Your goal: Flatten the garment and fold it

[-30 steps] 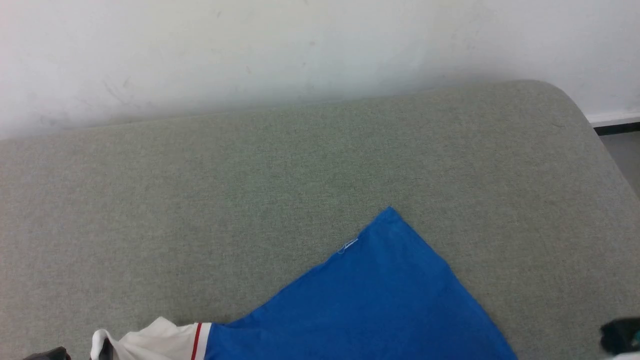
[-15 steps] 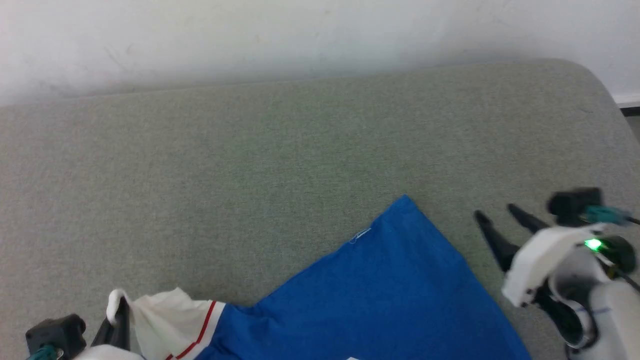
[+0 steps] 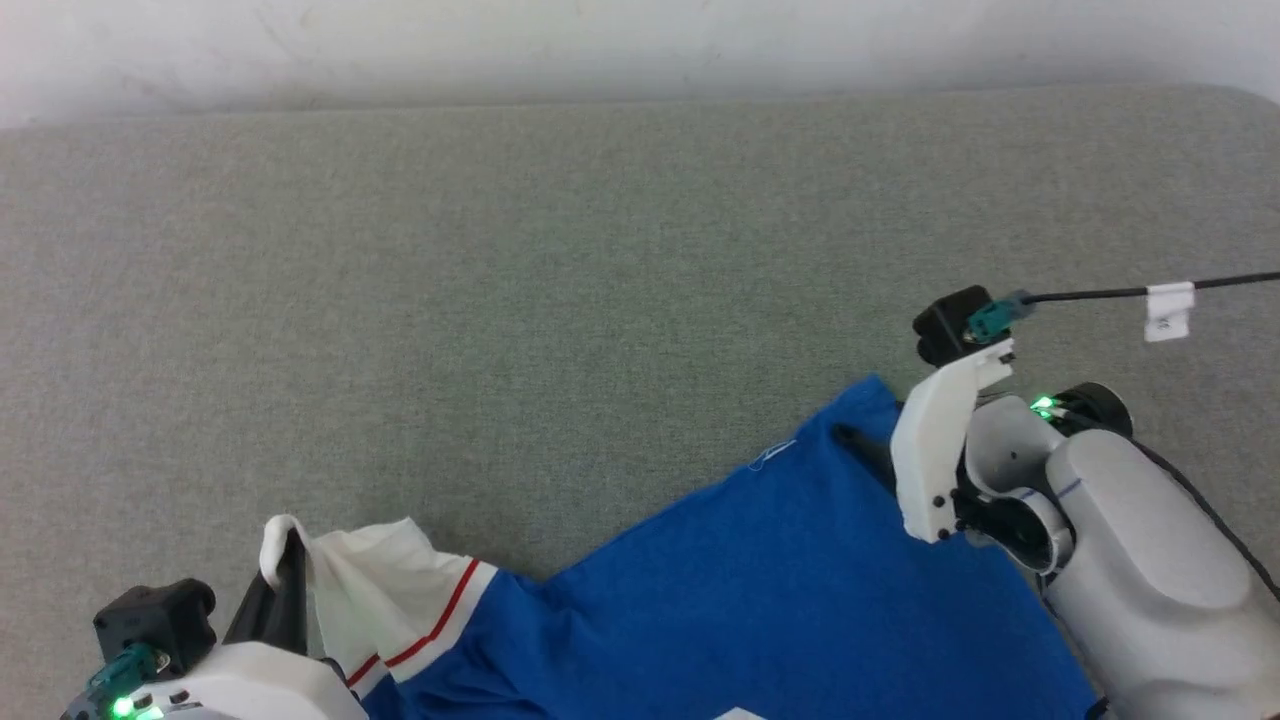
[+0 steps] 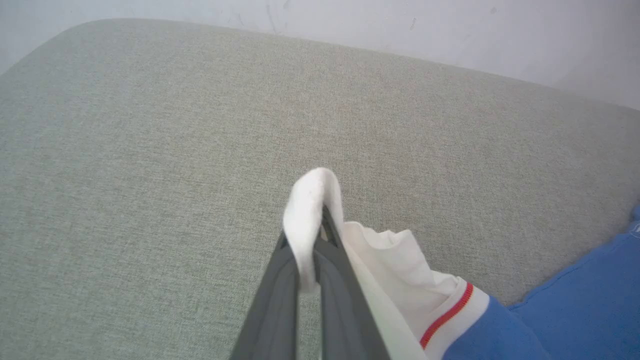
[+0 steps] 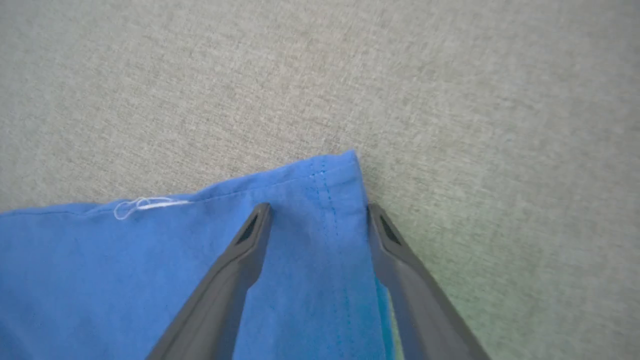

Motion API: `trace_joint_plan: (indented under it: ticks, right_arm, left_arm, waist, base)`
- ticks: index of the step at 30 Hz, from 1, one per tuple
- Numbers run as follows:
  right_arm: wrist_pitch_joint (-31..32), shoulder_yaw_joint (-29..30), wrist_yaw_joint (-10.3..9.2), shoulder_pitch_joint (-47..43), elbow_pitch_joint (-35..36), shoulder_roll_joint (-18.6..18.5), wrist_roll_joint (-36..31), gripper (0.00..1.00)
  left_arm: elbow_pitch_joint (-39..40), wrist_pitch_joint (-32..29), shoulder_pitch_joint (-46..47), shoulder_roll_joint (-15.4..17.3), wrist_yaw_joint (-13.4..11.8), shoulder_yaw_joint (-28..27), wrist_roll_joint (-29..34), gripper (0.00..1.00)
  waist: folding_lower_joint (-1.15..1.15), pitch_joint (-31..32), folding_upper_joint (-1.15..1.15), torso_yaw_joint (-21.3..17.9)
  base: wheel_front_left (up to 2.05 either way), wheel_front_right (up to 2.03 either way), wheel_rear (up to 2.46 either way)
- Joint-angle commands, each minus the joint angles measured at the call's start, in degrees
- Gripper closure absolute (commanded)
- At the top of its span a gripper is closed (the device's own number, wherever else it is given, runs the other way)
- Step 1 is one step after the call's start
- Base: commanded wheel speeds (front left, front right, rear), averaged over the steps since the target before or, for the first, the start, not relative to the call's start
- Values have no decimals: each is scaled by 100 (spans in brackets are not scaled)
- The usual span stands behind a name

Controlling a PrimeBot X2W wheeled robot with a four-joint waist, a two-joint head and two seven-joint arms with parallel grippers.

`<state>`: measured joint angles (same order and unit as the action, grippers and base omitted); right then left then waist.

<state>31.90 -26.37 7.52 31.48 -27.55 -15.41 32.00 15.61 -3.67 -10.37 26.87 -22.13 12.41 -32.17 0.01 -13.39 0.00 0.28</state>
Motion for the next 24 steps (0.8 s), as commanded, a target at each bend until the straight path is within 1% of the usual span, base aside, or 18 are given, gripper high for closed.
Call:
trace_joint_plan:
  ticks: [1, 3, 6, 8, 9, 13, 16, 18, 20, 24]
  right_arm:
    - [57, -96, -3, 90, -113, 29, 68, 0]
    - [280, -358, -3, 177, -342, 67, 257, 0]
    - [798, -666, -3, 160, -623, 67, 600, 0]
    - [1108, -828, -3, 125, -717, 36, 799, 68]
    - [1236, -889, -3, 113, -750, 9, 876, 100]
    - [1498, -989, -3, 75, -763, -44, 1235, 100]
    - [1429, -1009, -3, 114, -638, -123, 1411, 100]
    - [1117, -986, -3, 184, -447, -215, 1456, 100]
    - [592, -877, -3, 302, -266, -348, 1387, 100]
    - [-397, -569, -3, 529, -154, -576, 1073, 100]
  left_arm:
    - [-32, 39, 92, -29, 52, 5, 10, 100]
    - [-79, 62, 128, -49, 78, 16, -11, 100]
    - [-158, 106, 182, -74, 122, 33, -35, 100]
    - [-215, 134, 210, -78, 145, 30, -48, 100]
    - [-243, 144, 224, -77, 156, 31, -53, 100]
    - [-339, 171, 291, -70, 198, 33, -70, 100]
    - [-423, 175, 348, -36, 226, 14, -79, 100]
    - [-466, 172, 427, 23, 259, -16, -76, 100]
    - [-476, 194, 581, 132, 302, -87, -41, 100]
    - [-469, 77, 1108, 457, 452, -251, -5, 100]
  waist:
    - [-1, -90, 0, 88]
    - [-1, -104, 0, 111]
    - [-1, -85, 0, 171]
    - [-1, -62, 0, 186]
    - [-1, -49, 0, 191]
    - [-1, 28, 0, 177]
    - [-1, 131, 0, 148]
    - [-1, 221, 0, 140]
    - [-1, 332, 0, 136]
    - [-1, 638, 0, 130]
  base:
    - [0, 0, 0]
    - [0, 0, 0]
    - [0, 0, 0]
    - [0, 0, 0]
    - [0, 0, 0]
    - [0, 0, 0]
    - [0, 0, 0]
    - [0, 0, 0]
    - [0, 0, 0]
    - [0, 0, 0]
